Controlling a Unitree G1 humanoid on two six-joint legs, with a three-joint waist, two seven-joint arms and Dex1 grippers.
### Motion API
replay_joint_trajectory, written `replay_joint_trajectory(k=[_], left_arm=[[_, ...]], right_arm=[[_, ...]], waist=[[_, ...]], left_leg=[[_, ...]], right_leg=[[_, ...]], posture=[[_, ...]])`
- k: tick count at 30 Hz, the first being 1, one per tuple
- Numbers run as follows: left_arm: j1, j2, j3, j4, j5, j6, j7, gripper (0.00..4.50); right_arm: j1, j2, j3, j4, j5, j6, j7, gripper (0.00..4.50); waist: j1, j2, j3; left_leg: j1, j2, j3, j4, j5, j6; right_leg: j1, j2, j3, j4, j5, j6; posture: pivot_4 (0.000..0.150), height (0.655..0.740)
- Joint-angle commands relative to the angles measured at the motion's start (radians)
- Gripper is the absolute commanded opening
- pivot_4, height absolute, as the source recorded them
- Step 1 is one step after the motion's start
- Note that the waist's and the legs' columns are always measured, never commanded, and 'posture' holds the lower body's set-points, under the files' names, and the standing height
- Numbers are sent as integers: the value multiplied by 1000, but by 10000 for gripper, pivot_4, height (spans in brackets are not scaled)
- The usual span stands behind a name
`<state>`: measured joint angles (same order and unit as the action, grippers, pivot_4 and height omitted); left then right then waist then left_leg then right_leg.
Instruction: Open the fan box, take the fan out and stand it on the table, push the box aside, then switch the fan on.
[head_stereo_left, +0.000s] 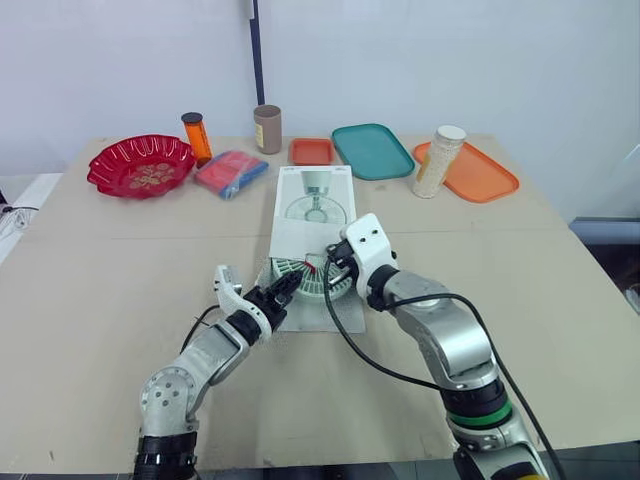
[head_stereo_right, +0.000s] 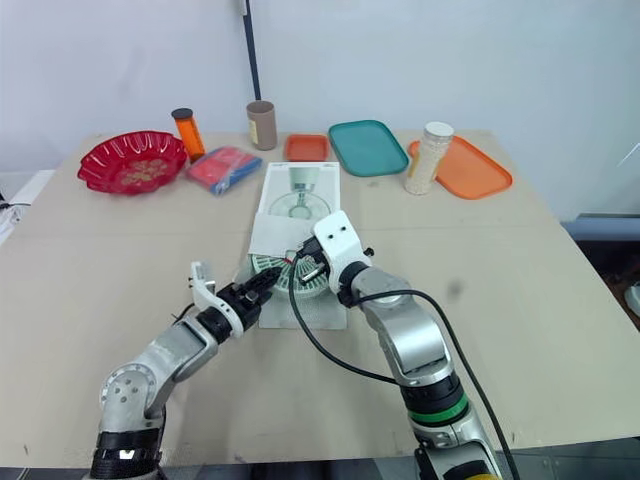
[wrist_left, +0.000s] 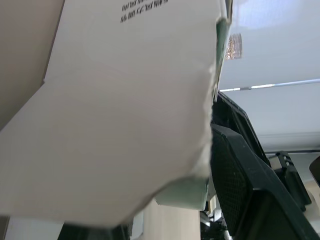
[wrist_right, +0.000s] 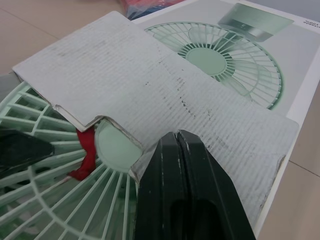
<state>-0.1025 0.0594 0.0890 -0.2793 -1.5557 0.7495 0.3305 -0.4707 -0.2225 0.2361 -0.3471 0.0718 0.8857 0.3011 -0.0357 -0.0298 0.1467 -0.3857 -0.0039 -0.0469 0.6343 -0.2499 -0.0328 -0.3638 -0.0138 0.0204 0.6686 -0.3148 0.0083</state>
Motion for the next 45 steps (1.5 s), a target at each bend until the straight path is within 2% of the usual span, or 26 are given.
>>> replay_joint_trajectory(k=[1, 22, 30, 35, 41, 45], left_arm=[[58, 49, 4, -59, -40, 40, 28, 16493], [383, 283, 21, -289, -256, -36, 60, 16493], [471, 300, 64, -351, -293, -152, 87, 16493], [508, 359, 100, -379, -305, -161, 62, 16493], [478, 422, 93, -396, -256, -143, 6, 16493], [529, 509, 88, -414, -322, -82, -60, 16493]], right_arm=[[26, -5, 27, 75, -11, 62, -3, 0], [-3, -12, 44, 93, -41, 143, -49, 0], [-2, -18, 55, 91, -57, 163, -55, 0], [-3, -18, 62, 91, -59, 167, -55, 0], [1, -18, 64, 92, -62, 164, -54, 0], [3, -17, 70, 89, -62, 162, -52, 0]], waist=[[0, 0, 0], [-6, -2, -2], [-6, -2, -3], [-6, -1, -2], [-6, -1, -2], [-7, 0, -1]], left_leg=[[0, 0, 0, 0, 0, 0], [2, 1, 0, -2, 0, 0], [2, 1, 0, -2, 0, 0], [2, 2, 1, -3, 0, 0], [2, 2, 1, -4, 0, 0], [2, 2, 2, -5, 0, 0]], right_leg=[[0, 0, 0, 0, 0, -1], [0, -1, 0, -1, 0, -1], [0, -1, 0, -2, 0, -1], [-1, -1, -1, -2, -1, -2], [-1, -1, -1, -3, -1, -3], [-1, -1, -1, -3, -1, -3]], posture=[[1500, 7382], [1500, 7382], [1500, 7382], [1500, 7382], [1500, 7382], [1500, 7382]])
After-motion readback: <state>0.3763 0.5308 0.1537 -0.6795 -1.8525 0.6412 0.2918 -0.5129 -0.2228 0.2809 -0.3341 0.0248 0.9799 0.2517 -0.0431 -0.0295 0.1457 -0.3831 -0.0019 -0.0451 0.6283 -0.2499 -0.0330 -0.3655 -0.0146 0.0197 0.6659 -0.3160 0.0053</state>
